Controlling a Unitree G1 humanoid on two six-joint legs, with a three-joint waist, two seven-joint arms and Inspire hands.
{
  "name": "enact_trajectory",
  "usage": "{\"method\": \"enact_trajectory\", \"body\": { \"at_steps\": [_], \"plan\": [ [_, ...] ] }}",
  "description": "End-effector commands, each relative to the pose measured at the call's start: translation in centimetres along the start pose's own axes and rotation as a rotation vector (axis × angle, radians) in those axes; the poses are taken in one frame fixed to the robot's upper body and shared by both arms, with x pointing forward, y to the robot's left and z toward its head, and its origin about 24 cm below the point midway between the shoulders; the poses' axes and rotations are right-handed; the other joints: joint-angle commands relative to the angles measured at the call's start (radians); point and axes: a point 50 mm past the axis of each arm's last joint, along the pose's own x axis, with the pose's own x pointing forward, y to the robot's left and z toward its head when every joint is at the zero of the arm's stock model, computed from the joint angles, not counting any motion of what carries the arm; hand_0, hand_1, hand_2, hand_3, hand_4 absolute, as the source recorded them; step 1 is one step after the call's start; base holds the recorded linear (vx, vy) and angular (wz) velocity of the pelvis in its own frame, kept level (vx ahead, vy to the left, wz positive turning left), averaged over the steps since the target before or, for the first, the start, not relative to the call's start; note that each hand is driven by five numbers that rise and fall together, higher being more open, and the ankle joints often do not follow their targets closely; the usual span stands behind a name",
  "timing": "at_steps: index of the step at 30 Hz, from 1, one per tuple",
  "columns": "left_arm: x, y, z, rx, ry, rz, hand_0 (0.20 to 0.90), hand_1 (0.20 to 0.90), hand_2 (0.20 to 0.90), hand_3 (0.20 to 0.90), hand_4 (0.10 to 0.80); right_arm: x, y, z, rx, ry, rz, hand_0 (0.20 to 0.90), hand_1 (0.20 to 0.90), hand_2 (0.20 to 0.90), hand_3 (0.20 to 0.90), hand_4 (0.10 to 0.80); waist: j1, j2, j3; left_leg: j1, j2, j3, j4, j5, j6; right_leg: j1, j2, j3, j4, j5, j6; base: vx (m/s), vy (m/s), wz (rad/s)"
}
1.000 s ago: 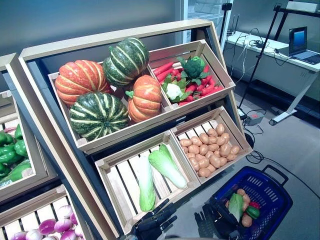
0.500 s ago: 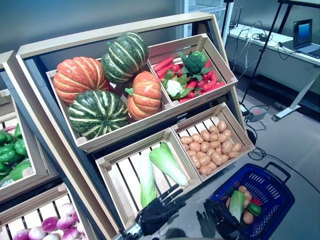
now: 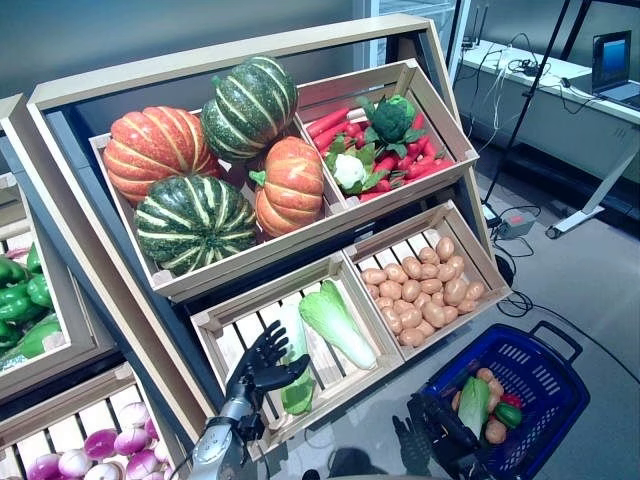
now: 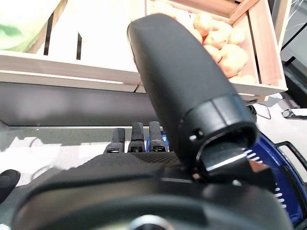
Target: Put vegetables into the basket
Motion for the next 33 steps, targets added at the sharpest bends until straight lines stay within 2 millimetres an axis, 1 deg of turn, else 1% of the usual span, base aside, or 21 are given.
{"method": "enact_trajectory", "body": {
  "at_steps": [1, 2, 3, 4, 6, 8, 10, 12, 15, 16, 17, 18, 19, 21, 22, 24, 25, 26, 27, 28, 33],
  "plan": [
    [3.6, -0.5, 8.1, 0.248, -0.331, 0.125, 0.9, 0.9, 0.9, 0.9, 0.8, 1.3, 3.2, 1.1, -0.004, -0.07, 0.098, 0.9, 0.9, 0.9, 0.9, 0.8, 0.005, -0.031, 0.032, 0.021, -0.009, 0.04, 0.042, -0.067, -0.01, -0.055, -0.074, 0.019, 0.064, 0.035, -0.003, -0.087, 0.078, -0.02],
    [4.0, -0.5, 9.0, 0.297, -0.364, 0.19, 0.9, 0.9, 0.9, 0.9, 0.8, 1.4, 3.3, 1.6, 0.002, -0.082, 0.107, 0.9, 0.9, 0.9, 0.9, 0.8, 0.002, -0.032, 0.053, -0.021, -0.008, 0.034, 0.105, -0.078, -0.013, -0.089, -0.082, 0.022, 0.105, 0.027, -0.01, -0.107, 0.071, -0.04],
    [4.1, -0.5, 9.3, 0.308, -0.379, 0.214, 0.9, 0.9, 0.9, 0.9, 0.8, 1.5, 3.4, 1.8, 0.001, -0.088, 0.111, 0.9, 0.9, 0.9, 0.9, 0.8, 0.0, -0.033, 0.063, -0.034, -0.008, 0.03, 0.125, -0.08, -0.015, -0.1, -0.084, 0.024, 0.118, 0.026, -0.013, -0.123, 0.085, -0.03],
    [4.4, -0.7, 10.0, 0.331, -0.409, 0.28, 0.9, 0.9, 0.9, 0.9, 0.8, 1.6, 3.6, 2.3, -0.005, -0.101, 0.119, 0.9, 0.9, 0.9, 0.9, 0.8, -0.004, -0.032, 0.084, -0.064, -0.004, 0.027, 0.168, -0.087, -0.019, -0.126, -0.087, 0.028, 0.154, 0.017, -0.02, -0.108, 0.083, -0.02],
    [4.8, -0.8, 10.5, 0.377, -0.425, 0.39, 0.9, 0.9, 0.9, 0.9, 0.8, 1.8, 4.2, 3.1, -0.002, -0.13, 0.139, 0.9, 0.9, 0.9, 0.9, 0.8, -0.01, -0.031, 0.113, -0.112, 0.005, 0.02, 0.229, -0.098, -0.024, -0.17, -0.092, 0.035, 0.214, -0.004, -0.028, -0.1, 0.075, 0.02],
    [5.1, -1.1, 10.8, 0.398, -0.45, 0.484, 0.9, 0.9, 0.9, 0.9, 0.8, 2.0, 4.8, 3.4, 0.008, -0.143, 0.165, 0.9, 0.9, 0.9, 0.9, 0.8, -0.018, -0.038, 0.131, -0.144, 0.009, 0.025, 0.271, -0.11, -0.025, -0.207, -0.096, 0.038, 0.262, -0.02, -0.029, -0.063, 0.018, -0.01],
    [5.4, -1.2, 11.3, 0.459, -0.472, 0.569, 0.9, 0.9, 0.9, 0.9, 0.8, 2.1, 5.2, 3.6, 0.025, -0.15, 0.192, 0.9, 0.9, 0.9, 0.9, 0.8, -0.024, -0.046, 0.142, -0.174, 0.016, 0.032, 0.306, -0.121, -0.024, -0.241, -0.102, 0.043, 0.305, -0.034, -0.029, -0.068, -0.013, -0.17],
    [6.0, -1.4, 11.4, 0.487, -0.436, 0.664, 0.9, 0.9, 0.9, 0.9, 0.8, 2.2, 5.7, 3.8, 0.038, -0.16, 0.226, 0.9, 0.9, 0.9, 0.9, 0.8, -0.036, -0.054, 0.163, -0.228, 0.025, 0.031, 0.379, -0.138, -0.023, -0.299, -0.111, 0.059, 0.382, -0.053, -0.028, -0.112, -0.026, -0.12],
    [6.5, -1.9, 11.4, 0.473, -0.418, 0.669, 0.9, 0.9, 0.9, 0.9, 0.8, 2.4, 6.4, 3.8, 0.038, -0.167, 0.247, 0.9, 0.9, 0.9, 0.9, 0.8, -0.043, -0.061, 0.172, -0.264, 0.029, 0.031, 0.431, -0.155, -0.02, -0.334, -0.117, 0.069, 0.428, -0.066, -0.029, -0.067, -0.025, -0.05],
    [6.7, -2.3, 11.6, 0.469, -0.421, 0.666, 0.9, 0.9, 0.9, 0.9, 0.8, 2.5, 6.8, 3.9, 0.037, -0.17, 0.259, 0.9, 0.9, 0.9, 0.9, 0.8, -0.047, -0.064, 0.179, -0.285, 0.033, 0.029, 0.461, -0.165, -0.021, -0.353, -0.118, 0.076, 0.457, -0.076, -0.03, -0.071, -0.005, 0.04],
    [7.1, -3.1, 11.9, 0.458, -0.41, 0.655, 0.9, 0.9, 0.9, 0.9, 0.8, 2.7, 7.7, 4.1, 0.024, -0.173, 0.279, 0.9, 0.9, 0.9, 0.9, 0.8, -0.053, -0.067, 0.188, -0.322, 0.041, 0.027, 0.52, -0.188, -0.017, -0.391, -0.123, 0.089, 0.522, -0.099, -0.031, -0.083, -0.004, -0.01],
    [7.3, -3.3, 12.1, 0.462, -0.408, 0.658, 0.9, 0.9, 0.9, 0.9, 0.8, 2.8, 8.1, 4.3, 0.012, -0.175, 0.288, 0.9, 0.9, 0.9, 0.9, 0.8, -0.056, -0.067, 0.191, -0.34, 0.045, 0.023, 0.547, -0.2, -0.017, -0.409, -0.127, 0.097, 0.557, -0.112, -0.032, -0.065, 0.004, -0.11],
    [7.4, -3.4, 12.2, 0.462, -0.405, 0.662, 0.9, 0.9, 0.9, 0.9, 0.8, 2.8, 8.3, 4.4, 0.006, -0.176, 0.293, 0.9, 0.9, 0.9, 0.9, 0.8, -0.059, -0.067, 0.192, -0.353, 0.048, 0.026, 0.569, -0.21, -0.015, -0.424, -0.13, 0.102, 0.581, -0.122, -0.032, -0.05, 0.009, -0.16],
    [7.8, -3.5, 12.7, 0.42, -0.386, 0.683, 0.9, 0.9, 0.9, 0.9, 0.8, 2.9, 9.2, 4.9, -0.025, -0.179, 0.32, 0.9, 0.9, 0.9, 0.9, 0.8, -0.069, -0.065, 0.205, -0.402, 0.062, 0.028, 0.646, -0.243, -0.02, -0.471, -0.139, 0.119, 0.67, -0.155, -0.035, -0.073, 0.015, -0.12],
    [8.0, -3.3, 13.0, 0.374, -0.369, 0.687, 0.9, 0.9, 0.9, 0.9, 0.8, 3.0, 9.5, 5.1, -0.037, -0.178, 0.33, 0.9, 0.9, 0.9, 0.9, 0.8, -0.075, -0.065, 0.211, -0.429, 0.075, 0.035, 0.697, -0.273, -0.014, -0.501, -0.147, 0.129, 0.729, -0.185, -0.036, -0.071, 0.011, -0.09],
    [8.2, -3.0, 13.2, 0.329, -0.346, 0.696, 0.9, 0.9, 0.9, 0.9, 0.8, 3.0, 9.6, 5.4, -0.048, -0.18, 0.333, 0.9, 0.9, 0.9, 0.9, 0.8, -0.078, -0.064, 0.215, -0.455, 0.083, 0.033, 0.741, -0.293, -0.017, -0.526, -0.155, 0.133, 0.776, -0.206, -0.04, -0.046, 0.002, -0.11],
    [8.3, -2.9, 13.4, 0.32, -0.347, 0.71, 0.9, 0.9, 0.9, 0.9, 0.8, 3.1, 9.7, 5.5, -0.05, -0.181, 0.336, 0.9, 0.9, 0.9, 0.9, 0.8, -0.08, -0.062, 0.216, -0.468, 0.087, 0.033, 0.757, -0.297, -0.013, -0.543, -0.158, 0.138, 0.799, -0.211, -0.039, -0.053, -0.002, -0.08],
    [8.4, -2.5, 13.5, 0.296, -0.339, 0.724, 0.9, 0.9, 0.9, 0.9, 0.8, 3.1, 9.8, 5.6, -0.049, -0.18, 0.337, 0.9, 0.9, 0.9, 0.9, 0.8, -0.084, -0.064, 0.221, -0.489, 0.093, 0.029, 0.799, -0.322, -0.012, -0.572, -0.164, 0.147, 0.853, -0.237, -0.041, -0.051, -0.004, -0.01],
    [8.5, -2.4, 13.6, 0.289, -0.336, 0.725, 0.9, 0.9, 0.9, 0.9, 0.8, 3.1, 9.8, 5.6, -0.049, -0.181, 0.333, 0.9, 0.9, 0.9, 0.9, 0.8, -0.085, -0.064, 0.221, -0.495, 0.094, 0.027, 0.806, -0.326, -0.014, -0.579, -0.165, 0.149, 0.862, -0.242, -0.042, -0.064, -0.007, 0.03],
    [8.6, -2.3, 14.1, 0.27, -0.346, 0.733, 0.9, 0.9, 0.9, 0.9, 0.8, 3.1, 9.6, 5.8, -0.05, -0.181, 0.328, 0.9, 0.9, 0.9, 0.9, 0.8, -0.089, -0.067, 0.227, -0.519, 0.099, 0.024, 0.854, -0.346, -0.009, -0.606, -0.172, 0.155, 0.909, -0.259, -0.042, -0.053, -0.004, 0.03],
    [9.1, -2.0, 15.4, 0.21, -0.353, 0.735, 0.9, 0.9, 0.9, 0.9, 0.8, 3.1, 9.1, 6.0, -0.054, -0.173, 0.315, 0.9, 0.9, 0.9, 0.9, 0.8, -0.1, -0.074, 0.238, -0.571, 0.104, 0.009, 0.939, -0.386, -0.001, -0.667, -0.182, 0.171, 0.993, -0.294, -0.043, -0.043, -0.006, 0.02]
  ]
}}
